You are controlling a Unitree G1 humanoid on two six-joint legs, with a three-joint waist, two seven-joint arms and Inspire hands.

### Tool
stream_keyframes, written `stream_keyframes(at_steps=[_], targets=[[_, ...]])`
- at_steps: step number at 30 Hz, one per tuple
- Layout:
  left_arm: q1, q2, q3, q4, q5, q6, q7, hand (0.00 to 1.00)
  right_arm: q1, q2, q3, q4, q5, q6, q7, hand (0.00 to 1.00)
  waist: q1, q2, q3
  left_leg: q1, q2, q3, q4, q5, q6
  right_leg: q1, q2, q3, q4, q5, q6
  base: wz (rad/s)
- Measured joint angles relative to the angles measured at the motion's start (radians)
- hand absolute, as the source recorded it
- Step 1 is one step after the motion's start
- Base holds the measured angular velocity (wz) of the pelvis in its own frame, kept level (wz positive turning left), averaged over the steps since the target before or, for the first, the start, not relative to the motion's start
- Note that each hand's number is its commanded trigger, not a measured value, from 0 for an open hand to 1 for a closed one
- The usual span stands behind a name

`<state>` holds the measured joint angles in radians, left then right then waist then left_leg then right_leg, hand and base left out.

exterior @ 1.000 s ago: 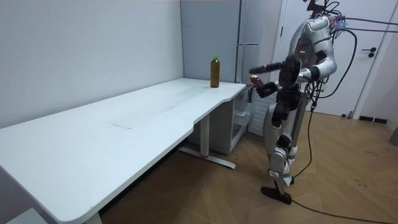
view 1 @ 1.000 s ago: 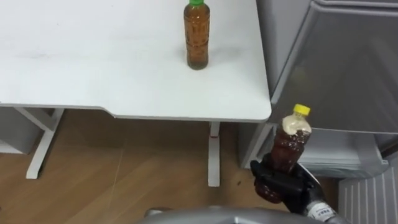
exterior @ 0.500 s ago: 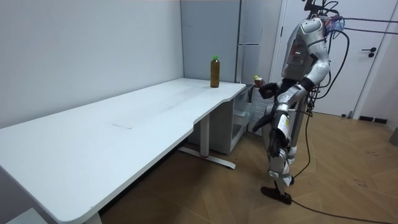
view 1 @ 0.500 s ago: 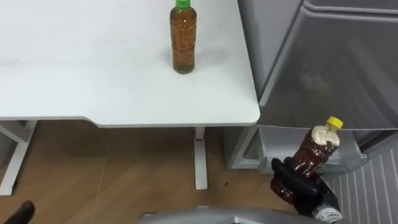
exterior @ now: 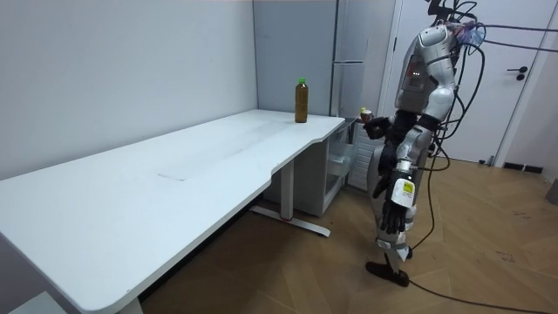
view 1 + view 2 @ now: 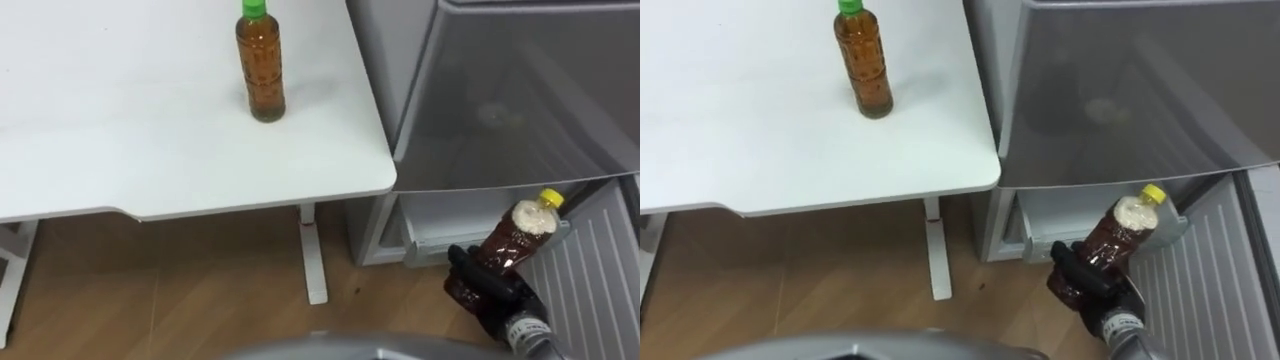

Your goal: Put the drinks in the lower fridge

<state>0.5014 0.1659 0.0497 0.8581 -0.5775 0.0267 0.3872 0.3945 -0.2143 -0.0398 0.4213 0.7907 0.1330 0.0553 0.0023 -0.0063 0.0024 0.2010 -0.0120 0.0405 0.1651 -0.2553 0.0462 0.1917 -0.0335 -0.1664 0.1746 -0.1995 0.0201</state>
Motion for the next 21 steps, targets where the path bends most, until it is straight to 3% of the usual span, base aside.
stream_keyframes(at_steps=[2, 7, 13, 17, 21], targets=[[-0.015, 0.002, -0.020, -0.001, 0.057, 0.018, -0.046, 0.00, -0.019, 0.001, 0.000, 0.011, 0.036, 0.000, -0.023, 1.00, -0.008, 0.001, 0.0017, -0.003, 0.000, 0.000, 0.003, 0.000, 0.000, -0.001, 0.000, 0.001, 0.002, 0.000, 0.000, 0.02], [-0.067, 0.003, -0.064, -0.001, 0.159, 0.019, -0.153, 0.00, -0.094, 0.001, -0.005, 0.074, 0.128, -0.003, -0.118, 1.00, -0.025, 0.001, 0.0024, -0.014, 0.001, 0.008, 0.006, 0.000, 0.000, -0.023, 0.000, 0.007, 0.018, 0.000, 0.000, -0.05], [-0.089, 0.003, -0.066, 0.001, 0.257, 0.033, -0.224, 0.00, -0.148, -0.001, -0.023, 0.155, 0.296, -0.012, -0.206, 1.00, -0.029, 0.003, 0.0053, -0.035, 0.000, 0.010, 0.023, -0.004, 0.005, -0.042, -0.002, 0.009, 0.030, 0.000, 0.000, -0.03], [-0.100, 0.004, -0.065, 0.015, 0.277, 0.039, -0.259, 0.00, -0.186, -0.001, -0.029, 0.187, 0.399, -0.018, -0.227, 1.00, -0.027, 0.003, 0.0083, -0.062, -0.001, 0.010, 0.042, -0.005, 0.007, -0.061, -0.006, 0.001, 0.034, 0.000, 0.000, 0.03], [-0.140, 0.003, -0.065, 0.044, 0.277, 0.040, -0.283, 0.00, -0.281, -0.001, -0.041, 0.260, 0.554, -0.054, -0.255, 1.00, -0.023, 0.012, 0.0155, -0.128, -0.002, 0.010, 0.081, -0.005, 0.007, -0.133, -0.013, 0.000, 0.086, -0.002, 0.002, 0.00]])
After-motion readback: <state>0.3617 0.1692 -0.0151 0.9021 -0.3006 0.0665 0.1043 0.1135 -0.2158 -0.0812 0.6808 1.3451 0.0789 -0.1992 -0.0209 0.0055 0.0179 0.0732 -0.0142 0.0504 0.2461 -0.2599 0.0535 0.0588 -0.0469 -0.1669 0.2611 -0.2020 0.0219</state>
